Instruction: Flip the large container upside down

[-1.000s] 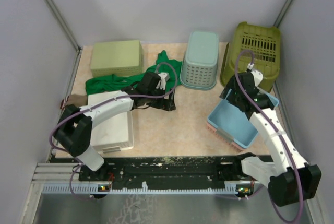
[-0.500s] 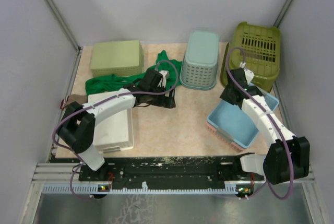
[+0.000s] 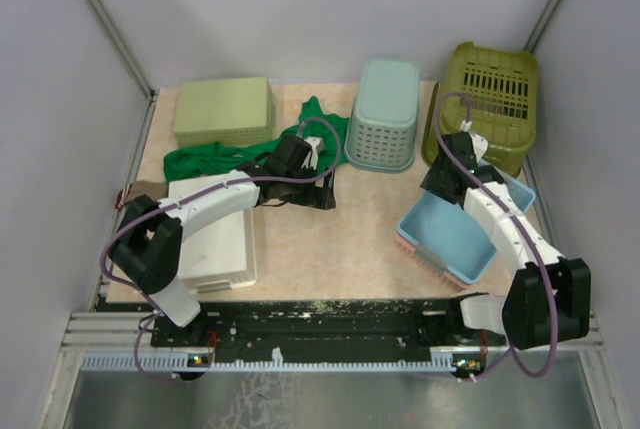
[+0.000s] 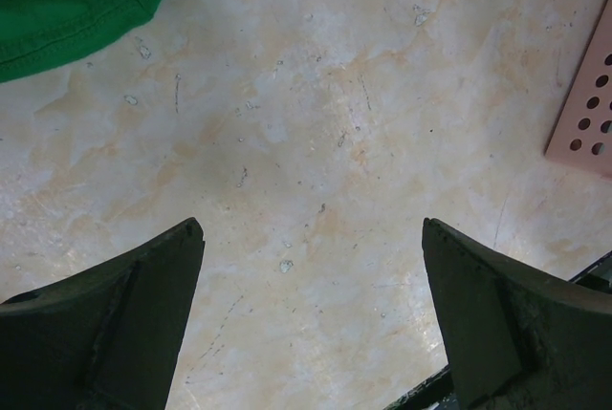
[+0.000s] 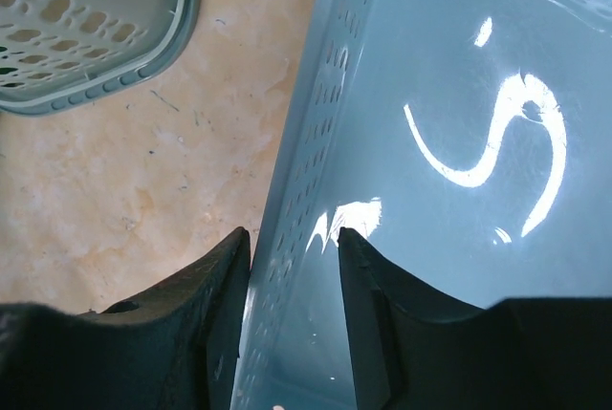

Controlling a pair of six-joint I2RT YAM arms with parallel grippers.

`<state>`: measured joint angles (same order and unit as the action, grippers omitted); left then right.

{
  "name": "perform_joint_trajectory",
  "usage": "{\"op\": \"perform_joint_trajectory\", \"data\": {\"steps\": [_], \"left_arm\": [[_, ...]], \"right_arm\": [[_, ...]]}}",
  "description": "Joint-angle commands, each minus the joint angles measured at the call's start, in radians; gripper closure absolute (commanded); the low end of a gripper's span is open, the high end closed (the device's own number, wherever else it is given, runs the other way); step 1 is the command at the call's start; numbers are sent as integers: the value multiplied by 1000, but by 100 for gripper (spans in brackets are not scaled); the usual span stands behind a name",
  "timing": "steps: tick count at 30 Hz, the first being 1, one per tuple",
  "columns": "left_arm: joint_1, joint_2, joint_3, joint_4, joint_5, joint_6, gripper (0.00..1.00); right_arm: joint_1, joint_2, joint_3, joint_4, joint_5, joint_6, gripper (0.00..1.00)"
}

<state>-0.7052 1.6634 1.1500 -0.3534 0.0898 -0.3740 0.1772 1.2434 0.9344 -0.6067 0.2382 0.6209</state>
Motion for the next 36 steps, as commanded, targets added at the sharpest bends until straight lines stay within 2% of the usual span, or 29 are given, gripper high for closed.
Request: {"op": "perform_joint_trajectory", "data": {"steps": [1,8,14,27,33,36], "left_arm": [[-5,-45,-17,-4,11,-7,0],[-6,-47,-31,-1,9,-6,0],[-5,-47,-18,-7,8,-2,0],[-1,-81,60,-39,13,38,0],[18,-84,75,-39,26,39,0],[36,-101,77,-45,41,36,0]], "right_arm": [[-7,31,1,49,10,-22,60],[-7,29,24,29,46,-55,75],[-7,-29,101,-60,79,-98,100],[-7,-220,363,-345,162,-156,100],[-7,-225,494,-390,184,-211,100],[-8,-240,539,-360,106,-259,100]]}}
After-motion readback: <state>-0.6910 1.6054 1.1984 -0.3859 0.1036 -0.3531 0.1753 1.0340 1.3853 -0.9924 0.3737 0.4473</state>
